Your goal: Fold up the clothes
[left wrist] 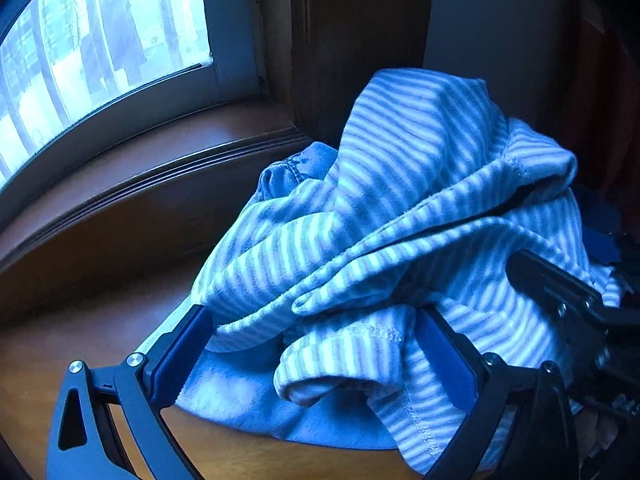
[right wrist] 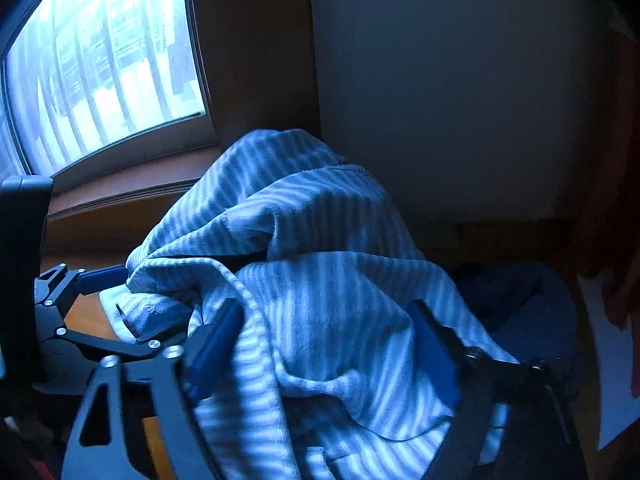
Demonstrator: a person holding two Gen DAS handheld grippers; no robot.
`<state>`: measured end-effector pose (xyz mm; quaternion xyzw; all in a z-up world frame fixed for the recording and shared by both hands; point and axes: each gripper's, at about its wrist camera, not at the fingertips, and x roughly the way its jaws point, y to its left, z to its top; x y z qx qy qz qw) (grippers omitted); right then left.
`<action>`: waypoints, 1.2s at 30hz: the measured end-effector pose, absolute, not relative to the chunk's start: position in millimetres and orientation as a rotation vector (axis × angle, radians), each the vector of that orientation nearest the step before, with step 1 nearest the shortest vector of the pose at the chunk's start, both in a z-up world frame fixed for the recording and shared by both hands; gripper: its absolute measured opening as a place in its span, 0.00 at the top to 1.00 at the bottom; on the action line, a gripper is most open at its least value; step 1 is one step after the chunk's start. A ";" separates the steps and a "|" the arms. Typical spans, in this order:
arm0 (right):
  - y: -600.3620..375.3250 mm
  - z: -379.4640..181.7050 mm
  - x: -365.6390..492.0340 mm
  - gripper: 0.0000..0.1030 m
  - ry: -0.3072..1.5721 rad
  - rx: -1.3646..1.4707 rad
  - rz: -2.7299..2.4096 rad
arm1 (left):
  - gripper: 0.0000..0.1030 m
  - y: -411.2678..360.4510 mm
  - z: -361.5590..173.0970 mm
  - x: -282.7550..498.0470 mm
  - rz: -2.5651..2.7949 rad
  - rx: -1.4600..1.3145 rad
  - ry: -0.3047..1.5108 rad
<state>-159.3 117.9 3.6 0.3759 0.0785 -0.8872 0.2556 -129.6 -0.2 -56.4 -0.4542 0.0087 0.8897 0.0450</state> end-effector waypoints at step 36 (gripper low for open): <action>40.3 -2.4 11.5 0.59 0.264 1.118 -2.040 | 0.39 -132.9 -48.9 50.4 2.679 -1.374 -0.135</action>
